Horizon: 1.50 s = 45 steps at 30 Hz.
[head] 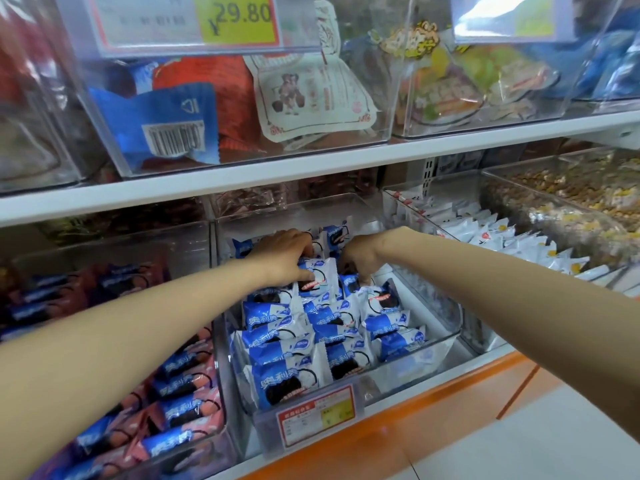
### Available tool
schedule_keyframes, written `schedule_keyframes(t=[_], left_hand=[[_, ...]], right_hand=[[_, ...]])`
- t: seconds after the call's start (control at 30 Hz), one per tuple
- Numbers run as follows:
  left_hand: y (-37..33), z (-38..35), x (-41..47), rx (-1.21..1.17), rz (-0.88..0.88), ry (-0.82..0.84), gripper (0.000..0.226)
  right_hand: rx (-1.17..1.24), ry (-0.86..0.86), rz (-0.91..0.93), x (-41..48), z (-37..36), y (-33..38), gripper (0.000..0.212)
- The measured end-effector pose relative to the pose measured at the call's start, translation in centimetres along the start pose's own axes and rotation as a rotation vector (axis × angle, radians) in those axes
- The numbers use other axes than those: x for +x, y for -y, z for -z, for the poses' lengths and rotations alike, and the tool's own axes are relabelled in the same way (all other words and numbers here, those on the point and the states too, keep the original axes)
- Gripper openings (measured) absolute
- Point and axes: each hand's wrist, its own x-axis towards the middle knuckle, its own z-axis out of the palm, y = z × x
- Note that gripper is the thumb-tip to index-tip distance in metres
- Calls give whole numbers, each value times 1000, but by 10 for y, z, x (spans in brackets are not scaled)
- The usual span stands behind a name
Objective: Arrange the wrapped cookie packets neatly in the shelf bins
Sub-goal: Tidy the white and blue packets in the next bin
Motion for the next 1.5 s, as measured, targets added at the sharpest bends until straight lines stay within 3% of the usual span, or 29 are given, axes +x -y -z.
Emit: schedule_keyframes(t=[0.37, 0.57, 1.0, 1.17, 1.37, 1.5], left_hand=[[2, -1, 0, -48, 45, -3, 41], [5, 0, -2, -75, 74, 4, 44], [6, 0, -1, -113, 115, 14, 47], [9, 3, -3, -145, 123, 33, 48], [11, 1, -3, -157, 117, 30, 46], [11, 0, -3, -157, 113, 29, 45]], right_hand=[[87, 171, -117, 2, 9, 7, 57], [158, 201, -63, -6, 14, 7, 54], [-80, -196, -37, 7, -7, 0, 52], [-43, -134, -14, 7, -8, -4, 74], [-88, -249, -45, 12, -11, -4, 66], [-117, -213, -33, 3, -3, -1, 69]])
